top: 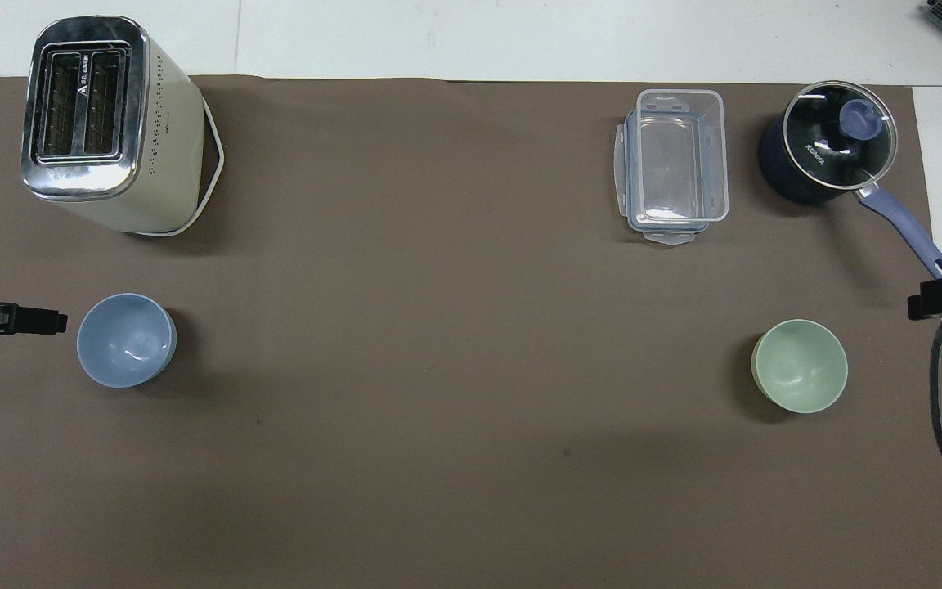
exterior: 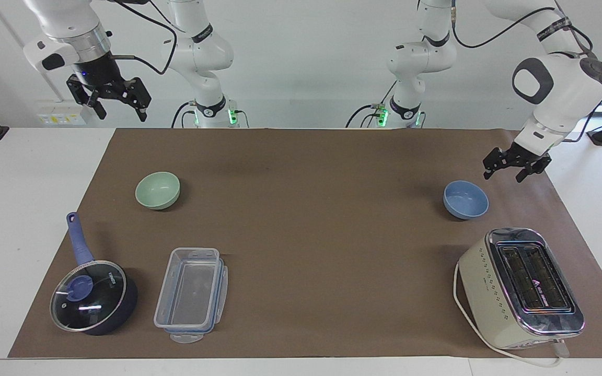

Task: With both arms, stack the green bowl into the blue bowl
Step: 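Reach the left gripper to the blue bowl rim and grasp it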

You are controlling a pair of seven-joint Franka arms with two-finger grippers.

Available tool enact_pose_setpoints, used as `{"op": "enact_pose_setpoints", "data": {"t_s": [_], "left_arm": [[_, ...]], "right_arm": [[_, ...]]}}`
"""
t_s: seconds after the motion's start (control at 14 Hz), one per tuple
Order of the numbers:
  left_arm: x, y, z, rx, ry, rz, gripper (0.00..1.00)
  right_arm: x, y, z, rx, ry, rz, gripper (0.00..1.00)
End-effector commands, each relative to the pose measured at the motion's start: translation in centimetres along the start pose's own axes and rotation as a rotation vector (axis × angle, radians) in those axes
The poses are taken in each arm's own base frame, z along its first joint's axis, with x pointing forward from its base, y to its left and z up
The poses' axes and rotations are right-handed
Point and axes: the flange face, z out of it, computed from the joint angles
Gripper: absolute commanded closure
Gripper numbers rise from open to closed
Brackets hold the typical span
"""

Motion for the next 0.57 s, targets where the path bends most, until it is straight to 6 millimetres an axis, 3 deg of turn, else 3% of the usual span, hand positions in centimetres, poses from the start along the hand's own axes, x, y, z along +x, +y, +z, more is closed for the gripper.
{"op": "enact_pose_setpoints", "data": {"t_s": [0.0, 0.07, 0.28, 0.5], "left_arm": [[0.3, -1.6, 2.8, -0.006, 0.014, -0.005, 0.00], [-0.1, -3.3, 3.8, -0.012, 0.011, -0.008, 0.00], [-0.3, -4.7, 5.6, -0.080, 0.039, -0.012, 0.00], [-0.1, -4.6, 7.9, -0.120, 0.016, -0.032, 0.05]], "right_arm": [[-0.3, 0.1, -0.4, 0.009, 0.004, 0.008, 0.00], [-0.3, 0.1, -0.4, 0.009, 0.004, 0.008, 0.00], [-0.3, 0.1, -0.4, 0.009, 0.004, 0.008, 0.00], [-0.3, 0.1, -0.4, 0.009, 0.004, 0.008, 0.00]]}}
